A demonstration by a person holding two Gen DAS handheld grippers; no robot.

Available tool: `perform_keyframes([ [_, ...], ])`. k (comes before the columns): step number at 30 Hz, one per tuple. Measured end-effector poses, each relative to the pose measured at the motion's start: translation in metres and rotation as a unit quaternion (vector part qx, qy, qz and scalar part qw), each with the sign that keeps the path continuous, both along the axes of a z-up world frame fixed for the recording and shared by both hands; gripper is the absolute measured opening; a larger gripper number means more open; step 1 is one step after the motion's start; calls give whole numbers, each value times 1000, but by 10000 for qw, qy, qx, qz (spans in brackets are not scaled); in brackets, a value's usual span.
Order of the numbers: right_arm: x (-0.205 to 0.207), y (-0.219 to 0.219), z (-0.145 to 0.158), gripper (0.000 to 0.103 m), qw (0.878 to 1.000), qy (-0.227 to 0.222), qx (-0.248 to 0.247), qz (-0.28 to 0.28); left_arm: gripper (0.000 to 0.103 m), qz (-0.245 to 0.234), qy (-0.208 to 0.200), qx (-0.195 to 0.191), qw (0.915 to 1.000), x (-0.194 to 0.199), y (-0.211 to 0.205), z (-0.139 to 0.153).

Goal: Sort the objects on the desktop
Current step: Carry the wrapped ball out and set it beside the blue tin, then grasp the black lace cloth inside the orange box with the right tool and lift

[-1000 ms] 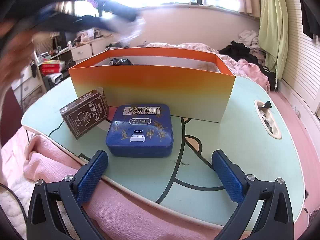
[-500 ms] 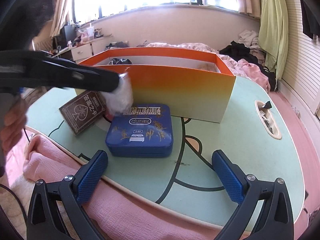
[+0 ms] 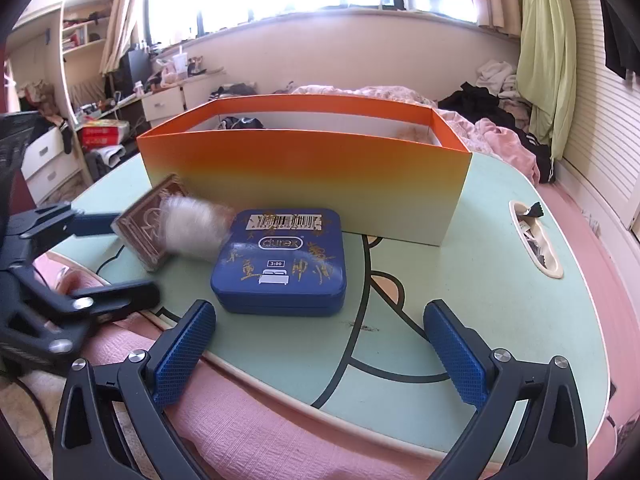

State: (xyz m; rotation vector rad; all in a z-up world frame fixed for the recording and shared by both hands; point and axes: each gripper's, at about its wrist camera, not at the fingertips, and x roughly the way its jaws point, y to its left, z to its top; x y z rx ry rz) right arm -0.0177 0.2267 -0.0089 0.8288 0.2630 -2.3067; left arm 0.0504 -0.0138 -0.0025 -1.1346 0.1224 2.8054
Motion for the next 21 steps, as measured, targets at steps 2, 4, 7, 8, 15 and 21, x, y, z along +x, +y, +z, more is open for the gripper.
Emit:
perform_keyframes([
  [2, 2, -2, 0, 103, 10000, 13, 9, -8, 103, 17, 76, 27, 10000, -7, -2, -1],
  [4, 2, -1, 0, 103, 10000, 18, 1, -10, 103, 5, 119, 26, 9999, -7, -4, 0],
  [7, 2, 0, 0, 103, 10000, 16, 4, -4, 103, 6, 149, 40, 9999, -7, -7, 1],
  [8, 2, 0, 0, 103, 10000, 13, 2, -2, 103, 5, 152, 36, 9999, -8, -8, 2],
  [15, 3, 5, 6, 103, 9995, -105, -192, 228, 103, -2, 164, 41, 9999, -5, -7, 0],
  [21, -3, 15, 76, 103, 9946, 77, -891, 533, 103, 12, 165, 33, 9999, -4, -5, 0],
])
